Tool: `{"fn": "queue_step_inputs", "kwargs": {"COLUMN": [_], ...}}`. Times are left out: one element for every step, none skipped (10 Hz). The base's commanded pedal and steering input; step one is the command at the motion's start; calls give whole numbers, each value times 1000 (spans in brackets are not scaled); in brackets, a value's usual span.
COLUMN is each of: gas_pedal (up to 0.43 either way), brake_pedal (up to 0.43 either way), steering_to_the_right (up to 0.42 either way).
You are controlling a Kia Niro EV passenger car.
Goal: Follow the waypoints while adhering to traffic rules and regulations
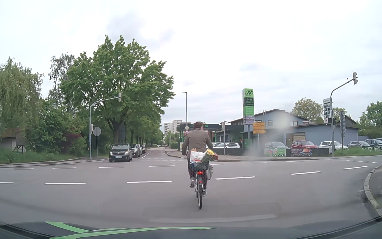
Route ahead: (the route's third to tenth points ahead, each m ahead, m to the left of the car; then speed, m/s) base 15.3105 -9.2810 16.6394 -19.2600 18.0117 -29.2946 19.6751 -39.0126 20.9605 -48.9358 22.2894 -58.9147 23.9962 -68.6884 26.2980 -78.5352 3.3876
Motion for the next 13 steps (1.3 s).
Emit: {"fn": "queue_step_inputs", "kwargs": {"gas_pedal": [157, 157, 157, 157, 157, 157, 157, 157, 169, 177, 189, 189, 189], "brake_pedal": [0, 0, 0, 0, 0, 0, 0, 0, 0, 0, 0, 0, 0], "steering_to_the_right": [195, 214, 227, 239, 251, 265, 278, 291, 299, 304, 305, 305, 305]}}
